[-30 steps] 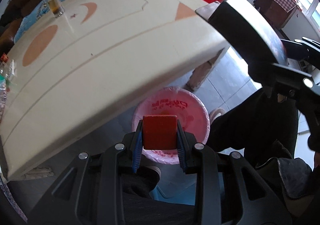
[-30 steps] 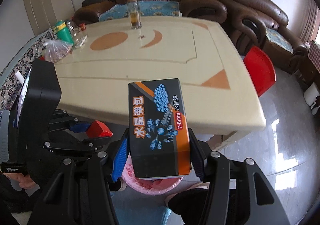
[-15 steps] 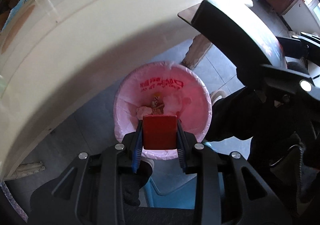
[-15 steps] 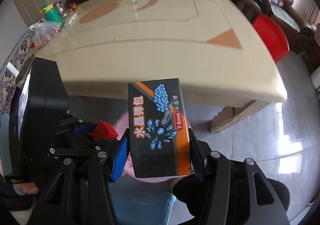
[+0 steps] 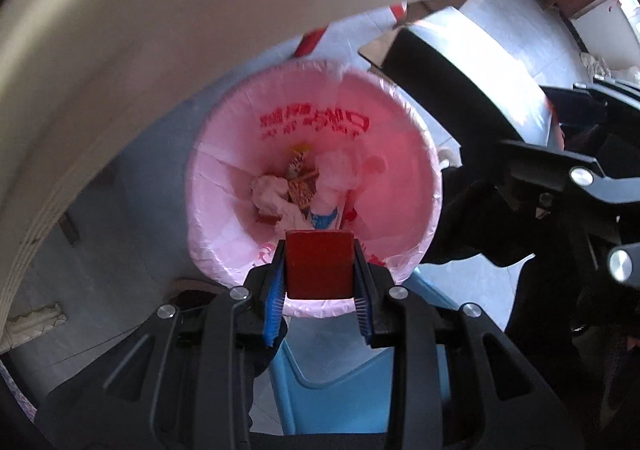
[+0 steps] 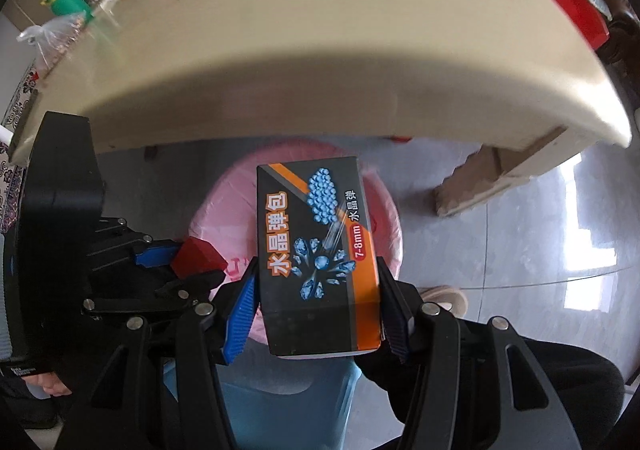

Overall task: Collect trash
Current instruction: 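Carry the red cube and box over the pink bin with both tools, then open both tools to drop the cube and box into the bin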

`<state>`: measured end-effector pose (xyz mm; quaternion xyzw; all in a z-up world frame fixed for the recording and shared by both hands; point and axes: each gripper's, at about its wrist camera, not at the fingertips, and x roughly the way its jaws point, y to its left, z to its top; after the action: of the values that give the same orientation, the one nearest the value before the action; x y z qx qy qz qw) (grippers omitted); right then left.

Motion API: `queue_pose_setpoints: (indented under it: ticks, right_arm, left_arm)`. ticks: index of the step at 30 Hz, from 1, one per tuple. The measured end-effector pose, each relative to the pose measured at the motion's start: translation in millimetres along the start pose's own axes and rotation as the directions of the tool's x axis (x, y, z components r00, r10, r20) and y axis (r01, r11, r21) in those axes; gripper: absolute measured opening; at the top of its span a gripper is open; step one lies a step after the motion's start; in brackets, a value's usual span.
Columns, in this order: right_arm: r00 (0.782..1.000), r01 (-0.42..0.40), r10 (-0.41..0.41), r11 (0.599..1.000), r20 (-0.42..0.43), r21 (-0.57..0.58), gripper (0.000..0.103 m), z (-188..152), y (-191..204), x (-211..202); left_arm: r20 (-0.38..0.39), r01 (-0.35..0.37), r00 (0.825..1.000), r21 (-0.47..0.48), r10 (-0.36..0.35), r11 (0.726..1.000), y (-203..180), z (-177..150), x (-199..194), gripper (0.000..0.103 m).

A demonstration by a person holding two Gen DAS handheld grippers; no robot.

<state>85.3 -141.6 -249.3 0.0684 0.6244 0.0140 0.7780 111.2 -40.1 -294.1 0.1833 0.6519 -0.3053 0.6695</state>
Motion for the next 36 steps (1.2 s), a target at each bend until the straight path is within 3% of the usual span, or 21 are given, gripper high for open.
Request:
queue_pose_setpoints:
  ticks: [12,21,30,34,36]
  right_arm:
    - [0.988,0.007,-0.007,1.000,-0.154,-0.001,0.054,1.2,-17.6,79.4]
    - [0.977,0.007,-0.010,1.000,-0.212,-0.016,0.054,-0.1,-25.0,112.1]
    - [0.963,-0.043,0.035,0.999,-0.267,-0.021,0.054,1.4,-29.1,134.4]
    - [0.960,-0.061,0.061,0.998,-0.273,0.008,0.055,3.4,-37.3,136.2]
    - [0.961,-0.048,0.046,0.999,-0.272,0.000,0.062,4.7,-36.6,136.3]
  left_arm:
    - [-0.141,0.025,0.990,-0.016,-0.027,1.000,6.7,4.6,58.6,0.030]
    - [-0.191,0.094,0.976,-0.079,-0.108,0.992,15.6,16.6,87.5,0.030]
    - [-0.243,0.016,0.969,-0.121,-0.046,0.993,28.3,22.1,111.3,0.030]
    - [-0.251,-0.007,0.968,-0.133,-0.027,0.991,32.7,27.0,113.2,0.057]
    - [-0.254,-0.029,0.967,-0.136,-0.006,0.990,34.5,28.8,113.6,0.060]
